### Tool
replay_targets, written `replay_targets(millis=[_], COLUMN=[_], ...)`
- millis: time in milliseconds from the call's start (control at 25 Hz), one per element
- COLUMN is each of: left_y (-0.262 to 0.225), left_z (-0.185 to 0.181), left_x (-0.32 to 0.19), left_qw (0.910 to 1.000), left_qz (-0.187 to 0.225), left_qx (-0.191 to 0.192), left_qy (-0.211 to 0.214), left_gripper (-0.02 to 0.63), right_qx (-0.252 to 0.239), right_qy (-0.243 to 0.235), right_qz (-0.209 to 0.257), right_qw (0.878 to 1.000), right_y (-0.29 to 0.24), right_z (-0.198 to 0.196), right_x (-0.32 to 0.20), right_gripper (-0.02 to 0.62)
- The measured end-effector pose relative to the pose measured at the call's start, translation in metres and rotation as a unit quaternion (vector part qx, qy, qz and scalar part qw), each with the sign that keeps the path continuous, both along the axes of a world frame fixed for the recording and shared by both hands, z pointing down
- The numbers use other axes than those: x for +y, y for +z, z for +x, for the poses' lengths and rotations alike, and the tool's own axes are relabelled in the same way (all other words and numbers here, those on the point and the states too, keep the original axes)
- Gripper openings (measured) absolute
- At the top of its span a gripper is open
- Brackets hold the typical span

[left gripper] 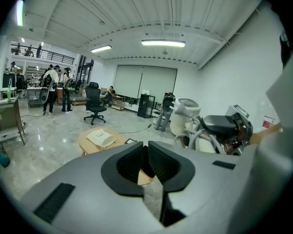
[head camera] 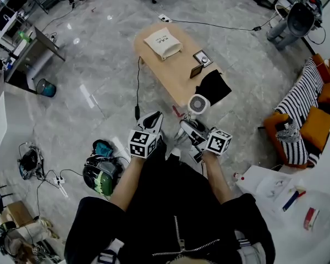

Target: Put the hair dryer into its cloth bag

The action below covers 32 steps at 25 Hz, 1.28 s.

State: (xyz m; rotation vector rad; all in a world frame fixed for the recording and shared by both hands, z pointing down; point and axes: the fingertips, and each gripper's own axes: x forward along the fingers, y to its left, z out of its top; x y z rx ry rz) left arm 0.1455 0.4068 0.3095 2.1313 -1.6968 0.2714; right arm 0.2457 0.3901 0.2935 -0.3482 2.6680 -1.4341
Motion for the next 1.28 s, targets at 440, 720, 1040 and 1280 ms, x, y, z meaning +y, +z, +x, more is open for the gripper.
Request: replay_targets(millis=[440,720,1040,1280], left_y=[0.003,0.004,0.004,0.007], left_z=[-0.015,-0.033,-0.065,-0.092], left_x=[-0.019,-0.048,-0.085,-0.107], left_qw=[1.0000,0.9998,0.9996,0.9991], left_qz=[-0.001,0.002,0.005,0.004], left_qx=[0.006,0.018,0.023,0.029], left_qy=[0.002,0.006,0.018,0.029], left_gripper=[0.041,0.041,0.041,0.041], right_qx=[0.005,0.018,0.019,0.018], right_qy=[-0.010,-0.015,-0.002,0.016], right_qz=[-0.002,-0.004,0.001,0.000], right_qw=[1.000,1.000,1.000,1.000], right_y=[0.001,0.002,-0.003,-0.003], right_z=[-0.022,-0.043,-0.076,-0.101], right_x=[-0.014,-0.038,-0.074,-0.093], right_gripper=[0.293,0.293,0.293,0.293])
